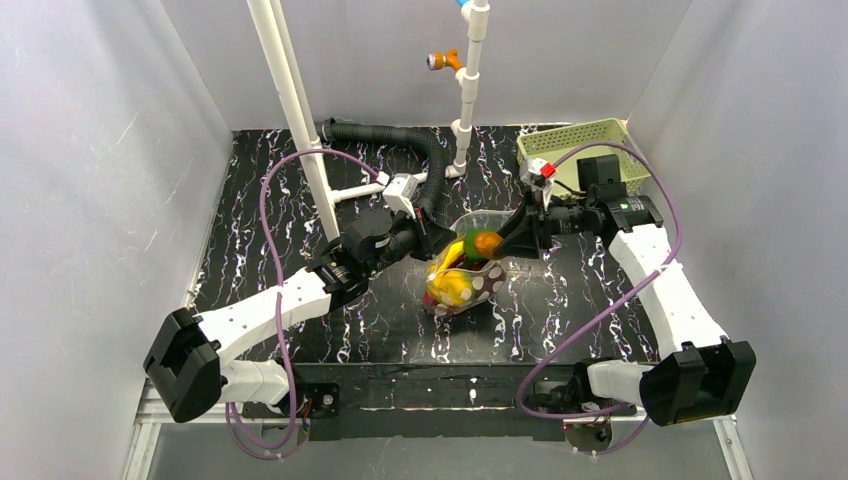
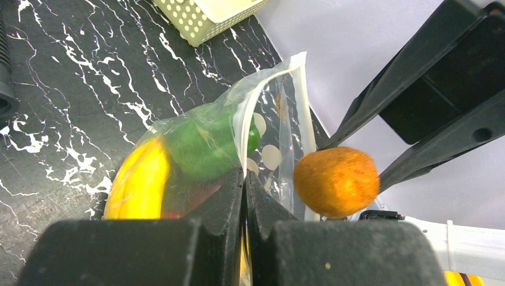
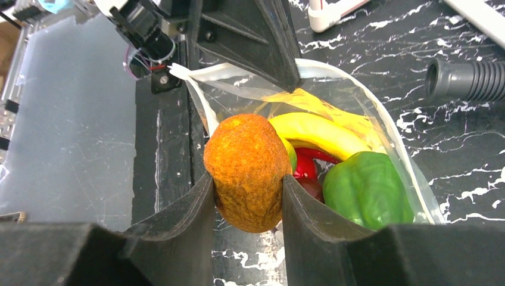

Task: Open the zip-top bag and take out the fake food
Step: Pick up the fake vegetable from the zipper food storage bag, then place the fake vegetable in the bin.

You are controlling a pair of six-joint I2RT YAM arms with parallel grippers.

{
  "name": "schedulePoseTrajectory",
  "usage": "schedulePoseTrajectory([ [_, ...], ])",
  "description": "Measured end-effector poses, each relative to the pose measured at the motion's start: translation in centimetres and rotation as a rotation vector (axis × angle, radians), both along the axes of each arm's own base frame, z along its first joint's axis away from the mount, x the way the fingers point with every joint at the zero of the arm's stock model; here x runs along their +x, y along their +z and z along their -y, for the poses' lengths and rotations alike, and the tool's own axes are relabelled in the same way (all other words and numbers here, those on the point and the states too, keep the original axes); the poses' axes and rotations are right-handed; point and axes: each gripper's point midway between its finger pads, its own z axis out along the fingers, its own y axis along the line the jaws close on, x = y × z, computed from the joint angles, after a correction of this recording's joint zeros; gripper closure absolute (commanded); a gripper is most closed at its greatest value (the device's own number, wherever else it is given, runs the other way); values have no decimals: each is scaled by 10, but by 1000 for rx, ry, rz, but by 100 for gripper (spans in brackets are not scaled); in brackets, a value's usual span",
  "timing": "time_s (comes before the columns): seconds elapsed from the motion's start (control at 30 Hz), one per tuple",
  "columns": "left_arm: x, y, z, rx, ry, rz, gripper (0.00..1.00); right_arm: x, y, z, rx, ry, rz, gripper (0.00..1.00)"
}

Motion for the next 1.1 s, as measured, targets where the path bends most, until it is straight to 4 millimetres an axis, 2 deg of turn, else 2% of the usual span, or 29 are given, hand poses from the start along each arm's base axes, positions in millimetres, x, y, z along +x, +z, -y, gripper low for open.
schedulePoseTrajectory([
  [0.33, 0, -3, -1, 13, -1, 0, 100, 7, 44, 30, 124, -70, 35, 97],
  [0.47, -2, -10, -3, 29, -2, -6, 100, 21, 57, 54, 160, -153, 46, 97],
  [0.53, -2, -9, -3, 29, -3, -2, 100, 32, 62, 69, 174, -210, 51, 97],
  [0.6, -2, -8, -4, 28, -2, 1, 100, 51, 61, 87, 172, -289, 55, 97],
  [0.7, -3, -6, -6, 30, -1, 6, 100, 76, 51, 107, 151, -402, 31, 96],
  [0.8, -3, -7, -6, 33, -1, 7, 100, 118, 30, 126, 109, -551, -13, 95],
  [0.83, -3, -7, -6, 33, -1, 7, 100, 120, 29, 127, 106, -563, -18, 94],
  [0.93, -4, -8, -7, 33, -1, 7, 100, 145, 11, 139, 80, -647, -62, 94],
  [1.1, -5, -8, -8, 35, -1, 8, 100, 179, -33, 161, 18, -805, -193, 94],
])
